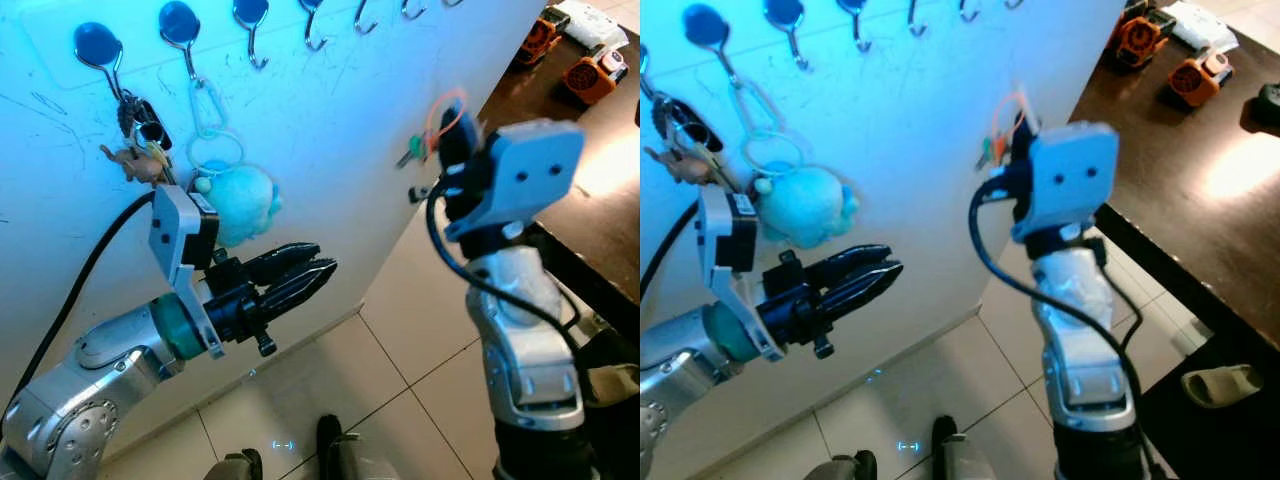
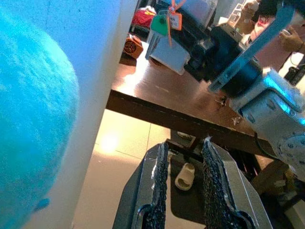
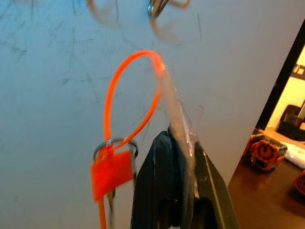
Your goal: Hang keys on a hook
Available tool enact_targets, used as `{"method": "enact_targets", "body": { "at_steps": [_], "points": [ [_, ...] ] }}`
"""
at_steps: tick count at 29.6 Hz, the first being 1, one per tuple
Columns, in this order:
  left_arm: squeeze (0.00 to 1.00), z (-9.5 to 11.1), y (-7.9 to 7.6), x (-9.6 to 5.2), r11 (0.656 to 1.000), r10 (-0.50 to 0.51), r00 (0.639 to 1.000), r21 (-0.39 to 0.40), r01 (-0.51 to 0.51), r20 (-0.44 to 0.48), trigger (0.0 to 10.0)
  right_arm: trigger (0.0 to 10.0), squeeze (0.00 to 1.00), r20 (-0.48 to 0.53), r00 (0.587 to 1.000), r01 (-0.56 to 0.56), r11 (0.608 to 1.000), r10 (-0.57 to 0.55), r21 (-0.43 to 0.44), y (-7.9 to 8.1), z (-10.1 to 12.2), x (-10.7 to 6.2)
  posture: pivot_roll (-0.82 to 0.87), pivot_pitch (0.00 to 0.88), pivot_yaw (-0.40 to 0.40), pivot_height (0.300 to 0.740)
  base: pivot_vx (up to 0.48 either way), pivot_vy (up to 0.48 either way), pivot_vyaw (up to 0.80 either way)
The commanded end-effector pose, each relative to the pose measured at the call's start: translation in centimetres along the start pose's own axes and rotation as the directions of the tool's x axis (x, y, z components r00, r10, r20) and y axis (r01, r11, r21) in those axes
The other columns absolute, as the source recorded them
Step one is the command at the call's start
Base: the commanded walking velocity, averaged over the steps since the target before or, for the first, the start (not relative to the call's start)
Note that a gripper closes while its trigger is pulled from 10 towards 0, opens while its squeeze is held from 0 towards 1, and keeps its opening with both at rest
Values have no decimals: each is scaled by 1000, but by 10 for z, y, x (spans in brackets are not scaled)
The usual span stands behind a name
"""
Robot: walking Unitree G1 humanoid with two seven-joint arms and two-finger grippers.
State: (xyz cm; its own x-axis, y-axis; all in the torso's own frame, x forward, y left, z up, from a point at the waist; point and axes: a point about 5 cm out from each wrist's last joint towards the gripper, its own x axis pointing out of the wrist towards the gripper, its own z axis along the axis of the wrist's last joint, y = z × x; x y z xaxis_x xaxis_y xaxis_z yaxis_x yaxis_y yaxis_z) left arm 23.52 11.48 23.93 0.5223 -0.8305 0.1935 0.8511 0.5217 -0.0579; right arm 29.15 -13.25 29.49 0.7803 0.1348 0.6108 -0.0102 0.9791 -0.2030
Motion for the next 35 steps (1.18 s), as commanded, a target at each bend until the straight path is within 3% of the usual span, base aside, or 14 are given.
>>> {"method": "enact_targets", "body": {
  "at_steps": [1, 5, 8, 11, 19, 28, 31, 35],
  "points": [
    [0, -5, -3, 1, 1000, -22, 1000, -17, 21, -12, 10000, 10000, 0, 37, 998, 40, 999, -40, -6, -5, 11, 5, -93, 236, 53, 740, 0, 0, 0],
    [0, -6, -3, 1, 1000, -21, 1000, -21, 20, -16, 10000, 10000, 0, 29, 971, 236, 972, -236, 0, -29, 21, 20, -90, 234, 51, 740, 0, 0, 0],
    [0, -6, -3, 0, 1000, -21, 1000, -21, 20, -16, 10000, 10000, 0, 27, 969, 246, 969, -246, 0, -31, 21, 21, -90, 234, 51, 740, 0, 0, 0],
    [0, -7, -3, 1, 999, -24, 1000, -24, 24, -18, 10000, 10000, 0, 4, 960, 278, 960, -279, 27, -34, 20, 35, -95, 231, 47, 740, 0, 0, 0],
    [0, -7, -4, 2, 999, -24, 1000, -25, 23, -14, 10000, 10000, 0, -5, 963, 270, 962, -270, 39, -28, 23, 54, -86, 228, 39, 740, 0, 0, 0],
    [0, -9, -6, 1, 999, -15, 1000, -29, 14, -10, 10000, 10000, 0, -67, 989, 136, 990, -135, 23, -8, 15, 70, -81, 233, 25, 740, 0, 0, 0],
    [0, -10, -6, 1, 999, -11, 1000, -30, 11, -9, 10000, 10000, 0, -48, 996, 82, 996, -80, 30, -1, 17, 72, -79, 235, 22, 740, 0, 0, 0],
    [0, -11, -7, 1, 999, -6, 1000, -33, 6, -7, 10000, 10000, 0, 96, 995, 18, 999, -23, 45, 6, 36, 67, -76, 241, 14, 740, 0, 0, 0]
  ]
}}
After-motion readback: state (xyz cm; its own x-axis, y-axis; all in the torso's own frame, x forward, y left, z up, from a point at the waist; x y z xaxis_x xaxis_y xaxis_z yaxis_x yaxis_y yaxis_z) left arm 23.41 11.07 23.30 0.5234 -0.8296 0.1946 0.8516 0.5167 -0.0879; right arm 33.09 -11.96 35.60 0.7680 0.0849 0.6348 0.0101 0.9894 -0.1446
